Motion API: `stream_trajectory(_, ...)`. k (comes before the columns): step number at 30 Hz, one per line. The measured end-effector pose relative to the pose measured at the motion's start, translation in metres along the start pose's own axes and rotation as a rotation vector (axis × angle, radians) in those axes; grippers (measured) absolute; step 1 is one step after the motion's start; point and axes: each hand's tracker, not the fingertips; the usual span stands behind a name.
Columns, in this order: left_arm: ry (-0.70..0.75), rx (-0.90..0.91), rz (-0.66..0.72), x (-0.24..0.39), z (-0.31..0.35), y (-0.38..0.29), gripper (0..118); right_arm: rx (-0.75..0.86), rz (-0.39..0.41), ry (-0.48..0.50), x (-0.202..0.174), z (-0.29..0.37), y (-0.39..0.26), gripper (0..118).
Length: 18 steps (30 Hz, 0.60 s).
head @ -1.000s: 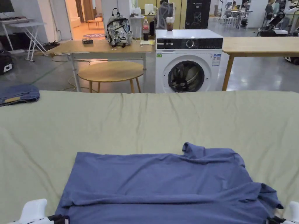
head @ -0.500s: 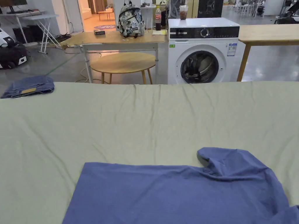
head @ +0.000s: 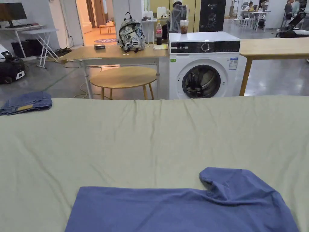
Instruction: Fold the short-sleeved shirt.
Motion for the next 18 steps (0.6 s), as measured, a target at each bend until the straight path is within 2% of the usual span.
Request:
stream_trajectory(2, -0.013, 0.03, -0.018, 0.011, -0.006, 0.021, 61, 0.015, 0.013, 0.029, -0.014, -0.008, 0.015, 59)
stream_trajectory(3, -0.024, 0.038, -0.029, 0.039, 0.008, 0.027, 61, 0.016, 0.01, 0.044, -0.023, -0.014, 0.022, 51)
stream_trajectory(4, -0.05, 0.049, -0.029, 0.045, 0.003, 0.033, 57, 0.023, 0.001, 0.091, -0.031, -0.021, 0.027, 29)
stream_trajectory(5, -0.076, 0.061, -0.029, 0.055, 0.002, 0.036, 40, 0.032, -0.007, 0.125, -0.037, -0.027, 0.029, 0)
stream_trajectory(6, -0.106, 0.071, -0.012, 0.058, -0.003, 0.039, 13, 0.032, -0.016, 0.142, -0.045, -0.036, 0.031, 0)
stream_trajectory(7, -0.132, 0.055, 0.013, 0.062, -0.01, 0.04, 0, 0.015, -0.008, 0.122, -0.054, -0.043, 0.032, 0)
stream_trajectory(8, -0.149, 0.046, 0.029, 0.068, -0.012, 0.039, 0, 0.013, -0.014, 0.128, -0.059, -0.048, 0.031, 0)
stream_trajectory(9, -0.113, 0.049, 0.027, 0.074, -0.017, 0.037, 0, -0.003, -0.015, 0.175, -0.064, -0.053, 0.03, 0)
stream_trajectory(11, -0.155, 0.008, 0.048, 0.074, -0.027, 0.033, 0, -0.014, -0.007, 0.162, -0.074, -0.061, 0.029, 0)
stream_trajectory(13, -0.138, 0.009, 0.041, 0.047, -0.045, 0.014, 0, -0.032, 0.012, 0.165, -0.082, -0.071, 0.029, 0)
stream_trajectory(18, -0.128, -0.036, 0.015, 0.029, -0.078, 0.028, 0, -0.058, 0.005, 0.17, -0.08, -0.085, 0.029, 0)
